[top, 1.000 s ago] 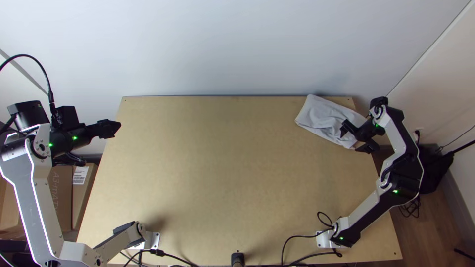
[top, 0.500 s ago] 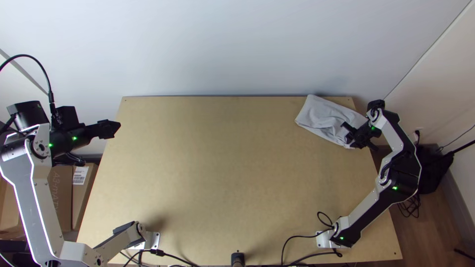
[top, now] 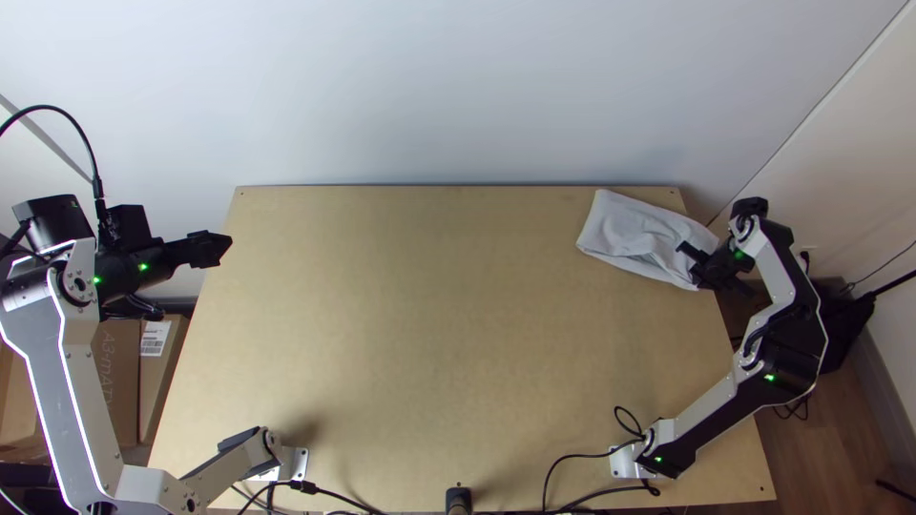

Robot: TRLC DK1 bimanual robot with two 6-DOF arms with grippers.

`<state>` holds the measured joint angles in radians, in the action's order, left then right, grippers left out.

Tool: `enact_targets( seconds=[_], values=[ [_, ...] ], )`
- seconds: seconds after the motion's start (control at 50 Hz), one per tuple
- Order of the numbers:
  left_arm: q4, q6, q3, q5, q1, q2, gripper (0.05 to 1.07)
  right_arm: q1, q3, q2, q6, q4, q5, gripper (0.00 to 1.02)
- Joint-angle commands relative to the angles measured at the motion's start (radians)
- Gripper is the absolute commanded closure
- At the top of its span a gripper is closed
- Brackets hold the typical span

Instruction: Fold the t-shirt

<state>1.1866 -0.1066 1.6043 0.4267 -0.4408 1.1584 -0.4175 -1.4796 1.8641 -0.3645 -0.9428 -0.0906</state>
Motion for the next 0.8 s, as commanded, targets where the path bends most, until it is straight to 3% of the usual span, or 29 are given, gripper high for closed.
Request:
enact_targets(
  seconds=[0.0, 0.04, 0.06, 0.16, 0.44, 0.58, 0.68, 0.78],
  values=[
    [-0.005, -0.019, 0.002, 0.012, -0.004, 0.001, 0.1, -0.023, 0.044, -0.019, 0.018, -0.01, -0.018, 0.28],
    [-0.005, -0.022, 0.002, 0.012, -0.006, 0.003, 0.1, -0.026, 0.045, -0.022, 0.019, -0.016, -0.018, 0.06],
    [-0.005, -0.024, 0.002, 0.012, -0.006, 0.003, 0.1, -0.027, 0.044, -0.025, 0.019, -0.016, -0.02, 0.03],
    [-0.007, -0.03, 0.0, 0.011, -0.007, 0.004, 0.1, -0.018, 0.053, -0.083, 0.033, 0.021, -0.021, 0.03],
    [-0.007, -0.033, 0.002, 0.011, -0.007, 0.007, 0.1, 0.174, 0.071, -0.146, 0.05, 0.153, 0.003, 0.04],
    [-0.007, -0.035, 0.003, 0.011, -0.018, 0.001, 0.1, 0.203, 0.05, -0.071, 0.045, 0.226, 0.0, 0.04],
    [-0.002, -0.048, 0.003, 0.011, -0.042, -0.002, 0.1, 0.212, 0.048, -0.009, 0.047, 0.277, -0.049, 0.04],
    [0.002, -0.058, 0.0, 0.015, -0.061, -0.005, 0.1, 0.212, 0.047, 0.038, 0.044, 0.219, -0.049, 0.04]
  ],
)
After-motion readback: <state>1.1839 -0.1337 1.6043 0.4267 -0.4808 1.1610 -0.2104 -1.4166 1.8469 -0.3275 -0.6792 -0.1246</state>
